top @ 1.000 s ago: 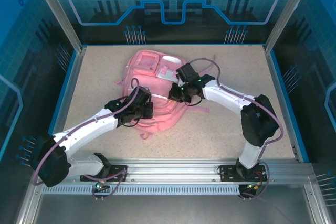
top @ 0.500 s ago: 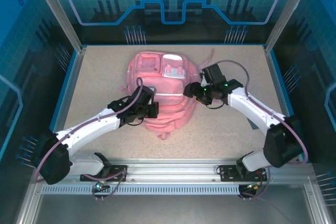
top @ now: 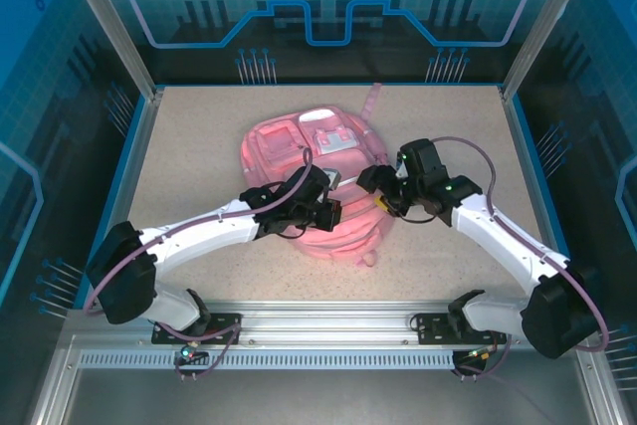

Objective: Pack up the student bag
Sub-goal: Unzip the student bag at the top-center of the table.

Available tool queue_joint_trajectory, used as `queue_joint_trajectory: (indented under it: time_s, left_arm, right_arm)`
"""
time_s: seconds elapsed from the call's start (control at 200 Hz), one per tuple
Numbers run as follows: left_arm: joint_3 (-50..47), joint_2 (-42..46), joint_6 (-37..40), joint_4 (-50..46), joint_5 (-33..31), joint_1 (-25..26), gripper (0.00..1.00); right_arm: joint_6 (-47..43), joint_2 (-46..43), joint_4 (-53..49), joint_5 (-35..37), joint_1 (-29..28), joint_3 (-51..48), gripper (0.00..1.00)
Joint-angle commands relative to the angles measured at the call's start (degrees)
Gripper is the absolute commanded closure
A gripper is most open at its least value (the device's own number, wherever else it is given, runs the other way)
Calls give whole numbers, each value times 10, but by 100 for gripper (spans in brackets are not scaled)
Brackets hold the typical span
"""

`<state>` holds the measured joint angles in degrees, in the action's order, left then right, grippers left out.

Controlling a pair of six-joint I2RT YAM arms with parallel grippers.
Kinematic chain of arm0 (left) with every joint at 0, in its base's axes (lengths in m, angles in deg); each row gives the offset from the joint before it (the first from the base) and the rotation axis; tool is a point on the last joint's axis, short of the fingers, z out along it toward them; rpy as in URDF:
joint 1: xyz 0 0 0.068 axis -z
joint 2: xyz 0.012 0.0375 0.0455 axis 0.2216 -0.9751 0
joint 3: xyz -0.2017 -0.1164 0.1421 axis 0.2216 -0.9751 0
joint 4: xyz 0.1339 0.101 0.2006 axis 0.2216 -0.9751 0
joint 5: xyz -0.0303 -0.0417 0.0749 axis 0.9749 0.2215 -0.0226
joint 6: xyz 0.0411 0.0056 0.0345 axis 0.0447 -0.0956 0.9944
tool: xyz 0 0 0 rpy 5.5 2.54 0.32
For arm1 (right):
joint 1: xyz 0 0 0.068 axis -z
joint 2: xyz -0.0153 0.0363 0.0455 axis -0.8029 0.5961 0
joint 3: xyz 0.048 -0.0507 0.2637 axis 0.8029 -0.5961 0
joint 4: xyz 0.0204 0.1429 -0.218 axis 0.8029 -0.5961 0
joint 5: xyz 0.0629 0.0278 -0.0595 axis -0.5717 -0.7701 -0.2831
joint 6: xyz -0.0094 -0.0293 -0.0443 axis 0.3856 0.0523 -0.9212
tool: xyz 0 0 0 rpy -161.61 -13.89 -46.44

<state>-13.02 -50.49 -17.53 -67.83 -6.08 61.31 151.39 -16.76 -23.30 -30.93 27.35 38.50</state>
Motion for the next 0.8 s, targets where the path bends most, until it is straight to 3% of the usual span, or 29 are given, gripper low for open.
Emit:
queue_joint_trajectory:
  time_s: [0.0, 0.105, 0.415, 0.53, 0.6, 0.7, 0.795]
  left_arm:
    - [20, 1, -5, 11, 14, 4, 100]
    - [22, 3, -2, 4, 10, 4, 100]
    - [24, 4, -2, -24, -1, 5, 100]
    - [26, 10, -1, -50, -14, 5, 100]
    - [32, 17, 3, -90, -34, 4, 100]
    - [37, 36, 9, -167, -68, -5, 100]
    - [22, 66, 9, -221, -86, -29, 100]
  right_arm:
    - [30, 17, 28, -23, 7, -3, 38]
    - [39, 38, 28, -21, 6, 2, 45]
    - [52, 82, 40, 2, 3, 6, 49]
    - [34, 102, 35, 22, 3, 19, 65]
    - [14, 108, 8, 74, -2, 34, 77]
    - [-8, 111, -15, 140, -10, 44, 86]
    - [-22, 119, -32, 162, -14, 56, 88]
